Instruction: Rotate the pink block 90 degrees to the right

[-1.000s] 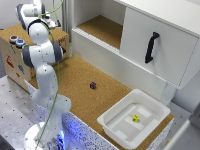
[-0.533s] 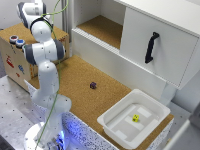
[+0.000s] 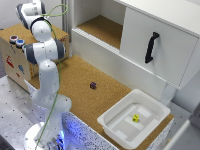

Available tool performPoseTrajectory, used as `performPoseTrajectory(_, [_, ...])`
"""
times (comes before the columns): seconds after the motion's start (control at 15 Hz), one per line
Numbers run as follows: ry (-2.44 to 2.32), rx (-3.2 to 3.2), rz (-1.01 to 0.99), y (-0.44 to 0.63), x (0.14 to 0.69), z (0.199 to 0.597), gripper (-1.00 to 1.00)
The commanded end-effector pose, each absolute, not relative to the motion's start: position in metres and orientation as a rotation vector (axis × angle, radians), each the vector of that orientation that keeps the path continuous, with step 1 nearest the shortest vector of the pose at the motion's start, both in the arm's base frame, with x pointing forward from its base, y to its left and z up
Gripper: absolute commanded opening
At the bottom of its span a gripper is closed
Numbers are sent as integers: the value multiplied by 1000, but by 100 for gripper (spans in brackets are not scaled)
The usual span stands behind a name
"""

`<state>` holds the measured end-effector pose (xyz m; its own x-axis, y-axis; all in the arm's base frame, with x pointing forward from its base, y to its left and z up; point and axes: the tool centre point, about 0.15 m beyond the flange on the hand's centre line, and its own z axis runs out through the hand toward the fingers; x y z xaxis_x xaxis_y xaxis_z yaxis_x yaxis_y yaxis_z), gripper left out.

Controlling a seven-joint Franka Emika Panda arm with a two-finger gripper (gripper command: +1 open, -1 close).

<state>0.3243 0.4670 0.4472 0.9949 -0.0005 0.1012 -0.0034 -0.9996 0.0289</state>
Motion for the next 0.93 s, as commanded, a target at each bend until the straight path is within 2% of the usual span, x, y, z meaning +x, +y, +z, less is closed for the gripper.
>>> performPoseTrajectory(0.0, [-235,3111,149,470,352,439,100])
performPoseTrajectory(0.33, [-270,3184,211,456,341,462,100])
performPoseTrajectory(0.87, [-274,3137,235,453,344,464,100])
